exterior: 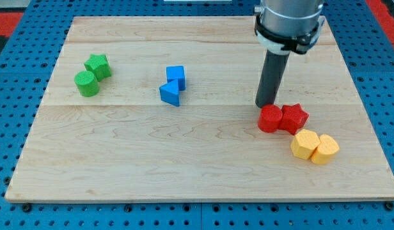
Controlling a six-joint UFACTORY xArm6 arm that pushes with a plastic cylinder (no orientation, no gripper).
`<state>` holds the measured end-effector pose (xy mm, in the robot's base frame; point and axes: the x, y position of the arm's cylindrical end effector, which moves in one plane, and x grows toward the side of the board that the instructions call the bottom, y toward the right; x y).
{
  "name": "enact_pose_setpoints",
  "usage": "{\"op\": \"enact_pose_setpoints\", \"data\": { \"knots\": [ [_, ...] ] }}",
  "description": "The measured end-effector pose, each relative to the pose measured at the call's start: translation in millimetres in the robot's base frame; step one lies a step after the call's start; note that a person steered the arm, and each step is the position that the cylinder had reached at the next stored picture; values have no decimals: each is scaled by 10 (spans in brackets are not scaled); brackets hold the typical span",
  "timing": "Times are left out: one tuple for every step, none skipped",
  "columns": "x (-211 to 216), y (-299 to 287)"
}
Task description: Move blue triangle along with blue cube a bit up
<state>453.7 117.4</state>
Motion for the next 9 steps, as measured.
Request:
{"op": "enact_pose_setpoints", "data": {
  "knots": [
    [7, -10],
    [-2, -44],
    [-7, -44],
    [-7, -53],
    [-7, -395],
    [-7, -636],
    [-7, -726],
    [-7, -734],
    [-7, -953]
  ]
}}
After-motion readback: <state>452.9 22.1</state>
